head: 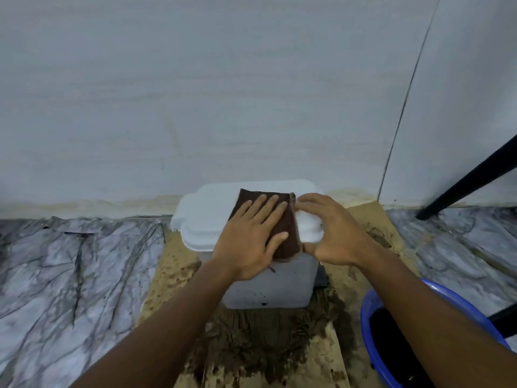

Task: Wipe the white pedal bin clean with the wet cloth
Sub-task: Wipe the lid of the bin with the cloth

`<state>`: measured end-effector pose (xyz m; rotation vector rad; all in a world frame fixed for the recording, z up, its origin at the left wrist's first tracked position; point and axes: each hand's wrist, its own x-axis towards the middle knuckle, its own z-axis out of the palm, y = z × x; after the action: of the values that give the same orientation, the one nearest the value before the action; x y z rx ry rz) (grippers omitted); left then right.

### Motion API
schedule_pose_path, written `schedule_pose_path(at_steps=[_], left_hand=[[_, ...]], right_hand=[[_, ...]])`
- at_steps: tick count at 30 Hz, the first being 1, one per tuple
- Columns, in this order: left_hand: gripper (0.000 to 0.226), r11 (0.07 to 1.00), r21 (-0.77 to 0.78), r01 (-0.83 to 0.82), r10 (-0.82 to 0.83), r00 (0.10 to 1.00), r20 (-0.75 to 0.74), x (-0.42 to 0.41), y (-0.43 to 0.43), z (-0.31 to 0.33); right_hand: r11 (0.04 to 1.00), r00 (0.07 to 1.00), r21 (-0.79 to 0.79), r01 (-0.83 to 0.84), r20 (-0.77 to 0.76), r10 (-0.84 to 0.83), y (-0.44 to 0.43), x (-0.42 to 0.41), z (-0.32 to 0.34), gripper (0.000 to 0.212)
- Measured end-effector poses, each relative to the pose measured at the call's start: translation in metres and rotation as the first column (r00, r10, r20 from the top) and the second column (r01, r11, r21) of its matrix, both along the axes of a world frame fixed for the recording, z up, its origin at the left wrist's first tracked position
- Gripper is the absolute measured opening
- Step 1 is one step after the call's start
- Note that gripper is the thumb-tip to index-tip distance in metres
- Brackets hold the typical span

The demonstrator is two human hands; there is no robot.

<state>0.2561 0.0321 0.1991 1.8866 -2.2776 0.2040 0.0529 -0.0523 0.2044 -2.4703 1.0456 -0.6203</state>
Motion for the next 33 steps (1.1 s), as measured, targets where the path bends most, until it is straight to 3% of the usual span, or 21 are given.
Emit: schedule_pose_path(at_steps=[3, 8, 11, 17, 21, 26, 33], left_hand=[[0.061, 0.999, -0.001, 0.04, -0.04, 0.999, -0.012, 0.058, 0.011, -0.001], [0.068, 0.997, 0.049, -0.065, 0.07, 0.99, -0.124, 0.124, 0.031, -0.001], [0.069, 0.996, 0.027, -0.084, 0.087, 0.992, -0.092, 0.108, 0.024, 0.001], [0.061, 0.999, 0.021, 0.048, -0.047, 0.999, -0.013, 0.023, -0.012, 0.007], [0.065, 0.997, 0.05, 0.052, -0.048, 0.996, -0.069, 0.067, 0.0, 0.009], [0.07, 0.997, 0.045, -0.057, 0.062, 0.993, -0.104, 0.121, 0.026, 0.003], [0.07, 0.999, 0.023, 0.034, -0.033, 0.999, -0.04, 0.014, -0.014, 0.012]], right_hand=[[1.0, 1.0, 0.027, 0.015, 0.012, -0.015, -0.001, -0.001, -0.001, 0.078], [0.999, 0.997, 0.047, 0.004, 0.081, -0.008, -0.002, -0.002, 0.0, 0.076], [0.999, 0.996, 0.042, 0.01, 0.09, -0.014, -0.003, -0.002, -0.001, 0.075], [1.0, 0.998, 0.007, 0.027, 0.06, -0.028, -0.004, -0.002, -0.001, 0.076], [1.0, 0.995, 0.027, 0.01, 0.094, -0.012, -0.006, -0.002, -0.002, 0.075], [0.999, 0.993, 0.052, -0.01, 0.119, 0.004, -0.006, -0.002, -0.002, 0.074], [0.998, 0.994, 0.061, 0.003, 0.108, -0.009, -0.004, -0.005, 0.0, 0.075]])
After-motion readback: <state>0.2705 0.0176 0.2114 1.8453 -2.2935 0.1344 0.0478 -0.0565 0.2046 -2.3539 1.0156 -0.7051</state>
